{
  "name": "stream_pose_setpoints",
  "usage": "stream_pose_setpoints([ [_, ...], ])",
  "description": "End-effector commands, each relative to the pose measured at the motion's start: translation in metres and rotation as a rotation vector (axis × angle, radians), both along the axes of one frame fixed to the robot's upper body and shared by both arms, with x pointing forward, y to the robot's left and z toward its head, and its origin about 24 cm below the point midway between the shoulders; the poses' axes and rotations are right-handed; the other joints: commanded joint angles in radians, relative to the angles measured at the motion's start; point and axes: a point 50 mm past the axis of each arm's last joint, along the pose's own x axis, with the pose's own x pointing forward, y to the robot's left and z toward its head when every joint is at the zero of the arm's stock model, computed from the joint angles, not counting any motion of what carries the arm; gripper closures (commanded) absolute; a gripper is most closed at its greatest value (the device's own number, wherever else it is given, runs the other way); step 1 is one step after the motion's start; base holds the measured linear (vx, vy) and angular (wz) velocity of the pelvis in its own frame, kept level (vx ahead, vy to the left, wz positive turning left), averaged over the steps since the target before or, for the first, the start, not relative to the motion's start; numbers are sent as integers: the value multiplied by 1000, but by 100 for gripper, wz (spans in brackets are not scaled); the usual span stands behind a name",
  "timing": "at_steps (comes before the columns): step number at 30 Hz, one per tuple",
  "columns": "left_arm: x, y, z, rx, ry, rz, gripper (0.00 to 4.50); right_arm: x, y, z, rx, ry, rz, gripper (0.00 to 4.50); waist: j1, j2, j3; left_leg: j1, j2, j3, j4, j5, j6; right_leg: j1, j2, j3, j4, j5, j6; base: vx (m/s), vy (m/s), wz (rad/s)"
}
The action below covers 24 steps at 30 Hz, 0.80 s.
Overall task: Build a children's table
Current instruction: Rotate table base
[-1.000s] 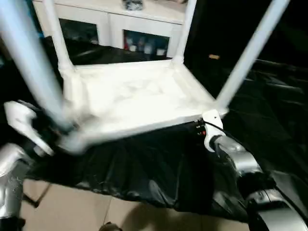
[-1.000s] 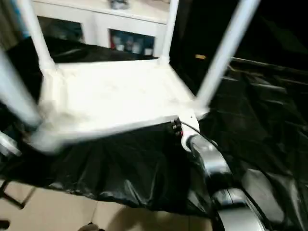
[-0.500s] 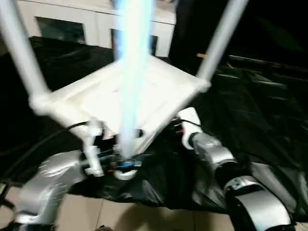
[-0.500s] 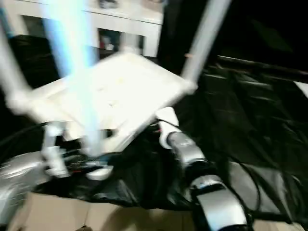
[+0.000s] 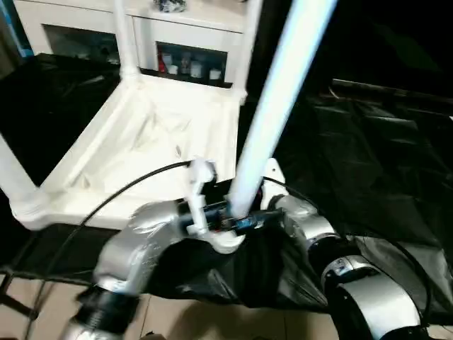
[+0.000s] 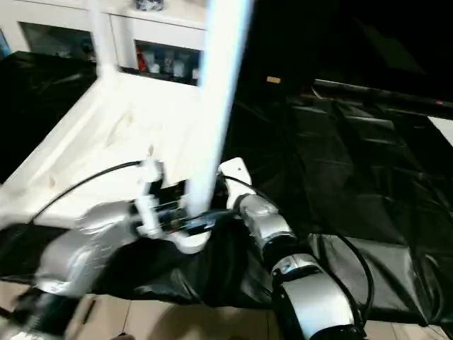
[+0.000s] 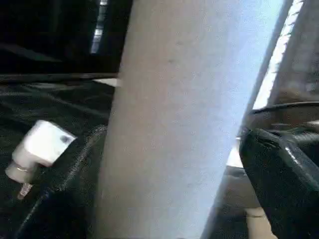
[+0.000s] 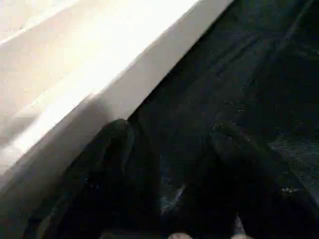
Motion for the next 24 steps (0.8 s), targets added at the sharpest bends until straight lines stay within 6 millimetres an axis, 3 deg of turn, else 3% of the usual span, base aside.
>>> stream_pose_setpoints([
  [1, 7, -1, 0, 36, -35, 47, 7, -1, -4, -2, 6, 3, -25, 139, 8, 24, -63, 3, 26, -9, -70, -202, -31, 56, -82, 56, -71, -118, -165, 0, 0, 0],
  [6, 18, 16, -2, 127, -85, 120, 7, 1, -40, -3, -18, -18, -78, 139, 21, 22, -64, 5, 29, -7, -67, -168, -13, 54, -83, 55, -65, -83, -176, 0, 0, 0],
  [7, 18, 16, -2, 127, -85, 120, 7, 1, -40, -3, -18, -18, -78, 139, 23, 23, -64, 5, 29, -6, -67, -167, -13, 54, -83, 54, -65, -77, -178, 0, 0, 0],
  [13, 10, 45, -17, 273, -58, -53, 7, -9, -70, 8, -79, -90, 176, 139, 27, 26, -60, 5, 27, -6, -68, -194, 2, 55, -81, 55, -75, -137, -165, 0, 0, 0],
  [14, 10, 51, -18, 301, -52, -84, 7, -12, -76, 12, -86, -103, 228, 139, 26, 31, -61, 5, 28, -7, -67, -189, 1, 55, -82, 55, -72, -133, -173, 0, 0, 0],
  [17, 13, 68, -19, 381, -58, -151, 42, -20, -94, 26, -115, -131, 351, 139, 29, 29, -59, 6, 27, -7, -66, -182, 17, 55, -79, 55, -75, -114, -178, 0, 0, 0],
  [21, 21, 84, -21, 525, -79, -220, 89, -31, -108, 42, -119, -135, 462, 123, 40, 36, -57, 8, 25, -6, -66, -183, 34, 58, -75, 55, -80, -128, -172, 0, 0, 0],
  [24, 25, 91, -21, 596, -72, -268, 96, -41, -113, 48, -128, -123, 531, 107, 47, 41, -59, 8, 29, -7, -64, -184, 26, 58, -80, 55, -74, -130, -180, 0, 0, 0],
])
